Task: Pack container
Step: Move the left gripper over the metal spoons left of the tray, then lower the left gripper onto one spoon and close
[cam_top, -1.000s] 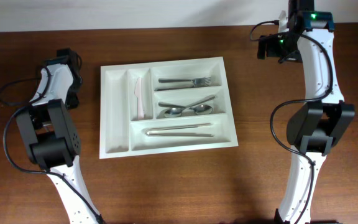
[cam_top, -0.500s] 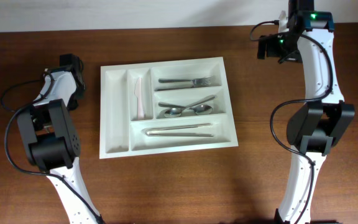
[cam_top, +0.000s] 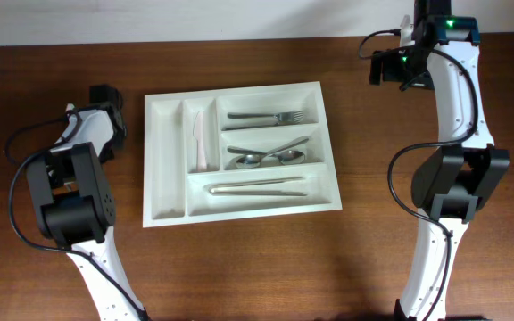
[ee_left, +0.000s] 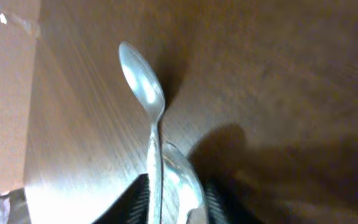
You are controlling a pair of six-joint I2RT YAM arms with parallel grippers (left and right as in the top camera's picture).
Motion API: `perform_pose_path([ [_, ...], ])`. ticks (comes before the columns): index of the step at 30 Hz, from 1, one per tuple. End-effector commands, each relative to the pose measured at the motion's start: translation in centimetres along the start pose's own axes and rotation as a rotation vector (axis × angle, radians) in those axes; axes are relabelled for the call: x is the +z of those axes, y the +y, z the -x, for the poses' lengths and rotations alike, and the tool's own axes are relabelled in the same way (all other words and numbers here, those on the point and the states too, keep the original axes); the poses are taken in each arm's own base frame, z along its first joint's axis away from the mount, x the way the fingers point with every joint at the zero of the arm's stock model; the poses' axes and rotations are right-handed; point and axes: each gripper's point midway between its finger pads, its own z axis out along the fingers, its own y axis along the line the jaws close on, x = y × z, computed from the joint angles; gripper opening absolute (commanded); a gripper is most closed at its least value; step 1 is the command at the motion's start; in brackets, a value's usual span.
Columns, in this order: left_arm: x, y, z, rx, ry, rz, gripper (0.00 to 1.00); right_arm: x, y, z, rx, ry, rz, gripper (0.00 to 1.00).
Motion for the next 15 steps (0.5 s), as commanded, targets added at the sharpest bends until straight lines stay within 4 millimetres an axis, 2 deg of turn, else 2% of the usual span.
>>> perform_pose_path([
  [1,2.59,-4.16,-5.24,0.085,0.15,-0.124,0.23,-0.2,-0.35,0.12,0.002,-0.006,0.002,0.99],
  [7,2.72,-4.41,-5.74,0.072,0.163,-0.131,0.11,-0.2,-0.35,0.12,0.002,-0.006,0.002,0.99],
  [10,2.72,-4.41,-5.75,0.073,0.163,-0.13,0.02,-0.2,-0.35,0.12,0.001,-0.006,0.002,0.99],
  [15,2.73,-4.33,-5.74,0.074,0.162,-0.126,0.02,-0.2,-0.33,0.12,0.001,-0.006,0.002,0.99],
])
